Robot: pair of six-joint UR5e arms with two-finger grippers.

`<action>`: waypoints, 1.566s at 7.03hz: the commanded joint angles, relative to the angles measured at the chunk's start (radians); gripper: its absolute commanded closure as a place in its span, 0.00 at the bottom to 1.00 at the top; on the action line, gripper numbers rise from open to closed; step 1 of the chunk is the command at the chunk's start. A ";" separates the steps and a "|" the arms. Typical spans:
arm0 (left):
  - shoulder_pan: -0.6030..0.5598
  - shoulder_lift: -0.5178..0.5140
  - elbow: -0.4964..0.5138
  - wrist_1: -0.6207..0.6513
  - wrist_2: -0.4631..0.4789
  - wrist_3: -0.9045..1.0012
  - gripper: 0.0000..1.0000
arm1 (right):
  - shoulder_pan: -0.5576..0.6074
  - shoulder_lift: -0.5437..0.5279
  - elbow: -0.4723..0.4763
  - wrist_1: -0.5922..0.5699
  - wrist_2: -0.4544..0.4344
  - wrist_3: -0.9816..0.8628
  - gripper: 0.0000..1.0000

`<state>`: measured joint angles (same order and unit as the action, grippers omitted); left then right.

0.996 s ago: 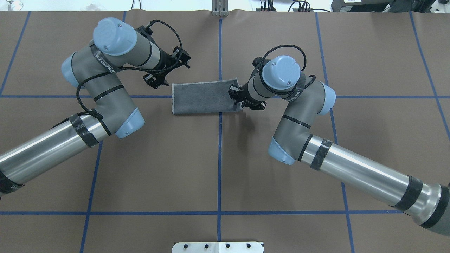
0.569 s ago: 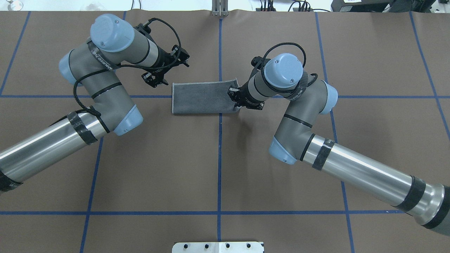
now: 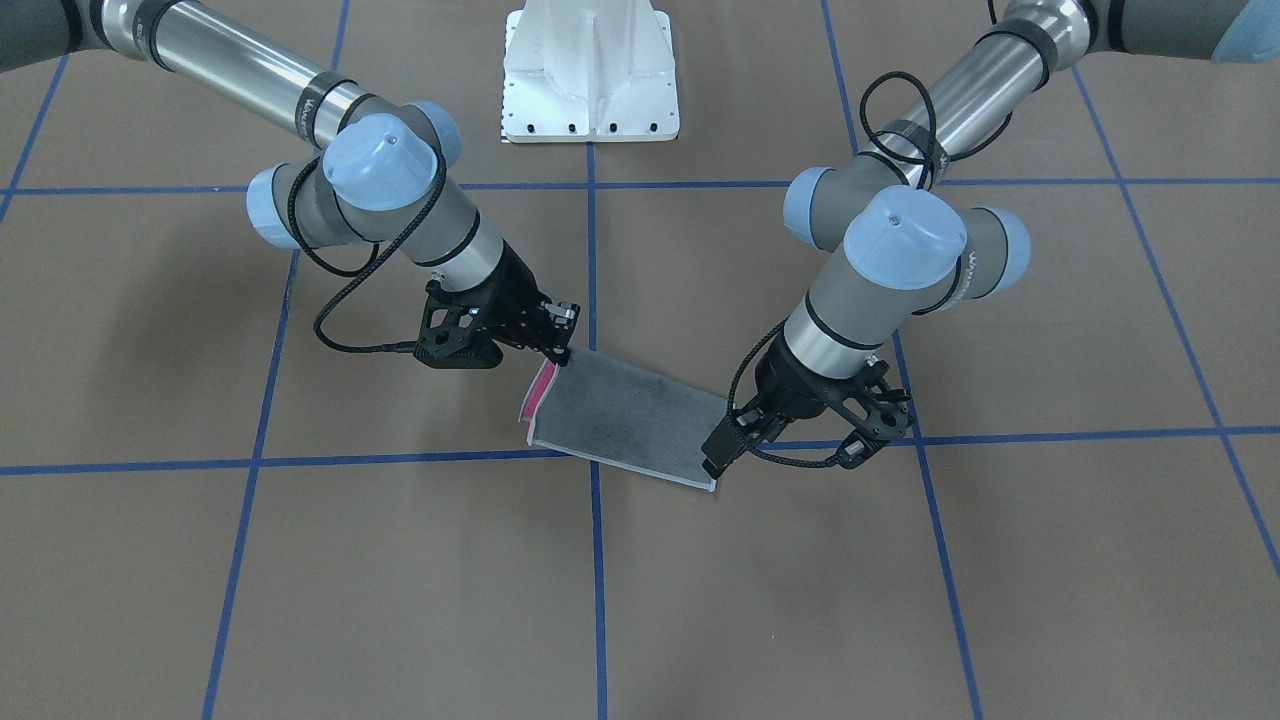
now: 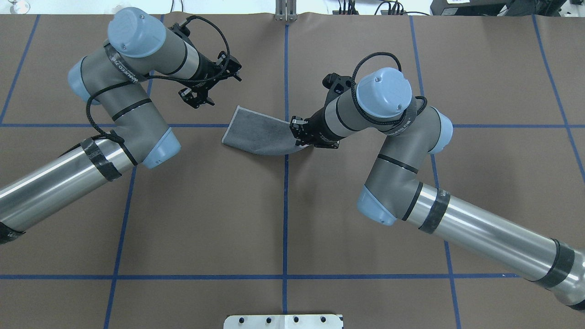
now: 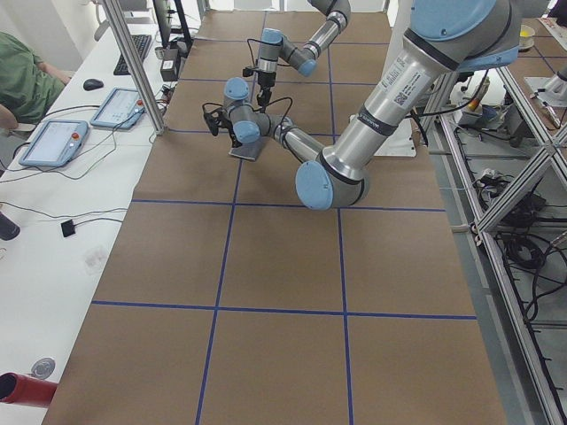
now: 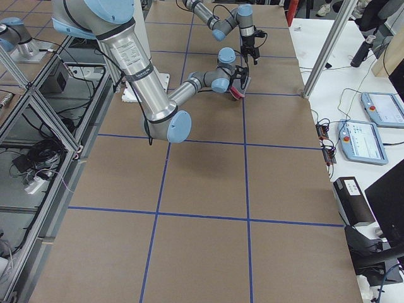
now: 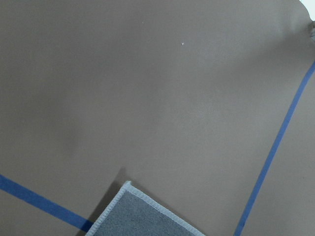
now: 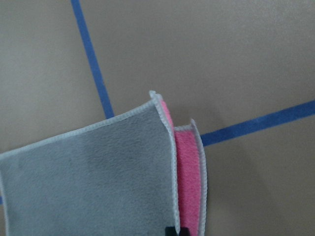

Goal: Fold towel twice with both arms
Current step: 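Lift the strip end with the right gripper and fold it toward the robot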

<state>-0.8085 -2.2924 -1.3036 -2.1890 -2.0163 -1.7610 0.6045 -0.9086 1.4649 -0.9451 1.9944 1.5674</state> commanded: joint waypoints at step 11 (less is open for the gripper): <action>-0.020 0.033 -0.002 -0.006 -0.007 0.008 0.01 | -0.259 0.235 -0.083 0.002 -0.121 0.123 0.00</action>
<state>-0.8284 -2.2596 -1.3043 -2.1951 -2.0221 -1.7538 0.3446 -0.6934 1.3824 -0.9418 1.8840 1.6346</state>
